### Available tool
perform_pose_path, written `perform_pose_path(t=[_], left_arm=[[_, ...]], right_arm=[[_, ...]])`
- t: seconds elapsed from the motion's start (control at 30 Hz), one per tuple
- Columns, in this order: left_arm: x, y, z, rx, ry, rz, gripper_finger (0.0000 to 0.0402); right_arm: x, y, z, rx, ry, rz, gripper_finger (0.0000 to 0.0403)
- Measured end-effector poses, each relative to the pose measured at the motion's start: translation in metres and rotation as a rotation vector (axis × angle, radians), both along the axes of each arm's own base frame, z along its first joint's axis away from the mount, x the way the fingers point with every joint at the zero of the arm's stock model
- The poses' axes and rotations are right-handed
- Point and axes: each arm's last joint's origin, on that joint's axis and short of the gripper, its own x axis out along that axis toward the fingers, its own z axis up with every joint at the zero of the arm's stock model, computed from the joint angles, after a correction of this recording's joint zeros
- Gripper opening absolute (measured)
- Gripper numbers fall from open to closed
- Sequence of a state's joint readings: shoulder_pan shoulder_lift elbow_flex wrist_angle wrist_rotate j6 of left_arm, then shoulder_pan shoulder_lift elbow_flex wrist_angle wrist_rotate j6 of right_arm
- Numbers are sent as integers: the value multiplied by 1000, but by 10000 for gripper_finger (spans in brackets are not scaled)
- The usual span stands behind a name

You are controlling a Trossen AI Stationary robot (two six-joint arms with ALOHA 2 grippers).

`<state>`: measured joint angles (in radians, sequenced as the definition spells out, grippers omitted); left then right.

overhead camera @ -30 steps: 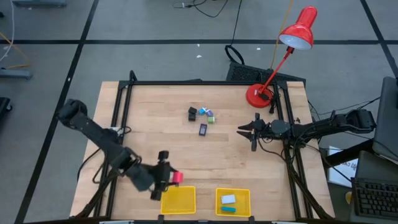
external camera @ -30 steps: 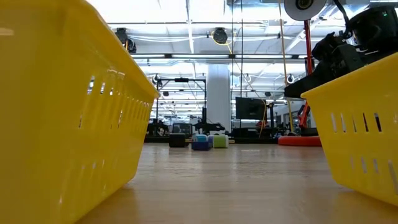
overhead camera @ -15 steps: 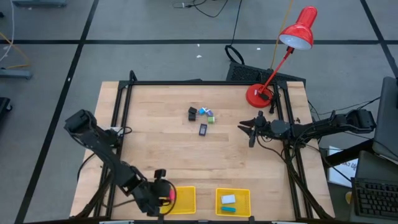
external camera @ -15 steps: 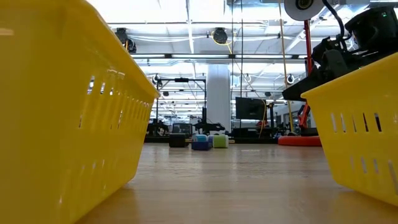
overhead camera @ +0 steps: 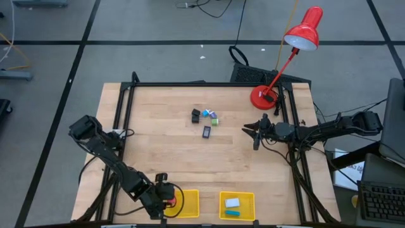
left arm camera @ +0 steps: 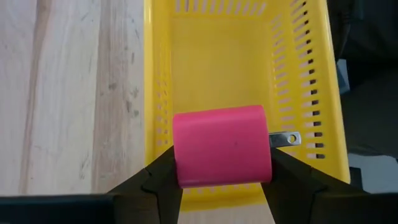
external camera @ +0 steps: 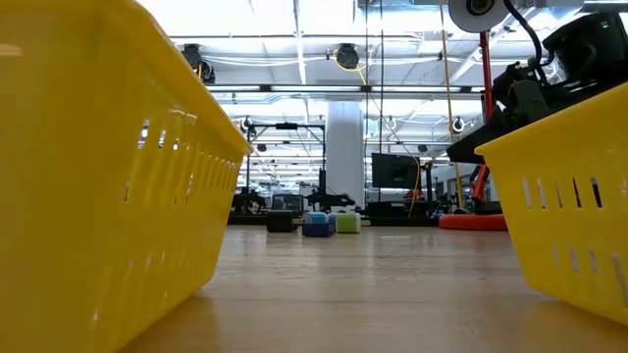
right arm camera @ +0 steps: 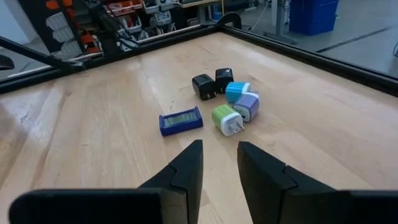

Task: Pick & Place Office items
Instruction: Put the pink adapter into the left yellow bin, then put the bottom black adapter into the left yellow bin

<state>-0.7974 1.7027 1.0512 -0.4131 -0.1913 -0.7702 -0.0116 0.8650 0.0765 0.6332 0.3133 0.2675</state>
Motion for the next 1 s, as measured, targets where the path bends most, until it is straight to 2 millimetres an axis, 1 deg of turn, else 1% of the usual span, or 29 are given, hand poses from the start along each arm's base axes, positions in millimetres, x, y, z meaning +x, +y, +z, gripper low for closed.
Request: perform_pose_path(t=[0.2,0.4,0.57,0.67,0.83,1.0], left_arm=[[5,0,2,-75,-17,80,196],[7,-2,4,-107,-21,72,223],[7,-2,4,-117,-13,81,237],[7,-2,4,-122,-8,78,237],[8,1,6,-129,-8,77,227],[12,13,26,-141,-76,61,212]], right_arm=[[-1,0,-3,9,25,-1,89],[-1,0,-3,9,34,-1,89],[-1,0,-4,9,38,-1,89],[-1,0,-4,9,38,-1,89],[-1,0,-4,9,37,-1,89],[-1,0,-4,9,37,-1,89]])
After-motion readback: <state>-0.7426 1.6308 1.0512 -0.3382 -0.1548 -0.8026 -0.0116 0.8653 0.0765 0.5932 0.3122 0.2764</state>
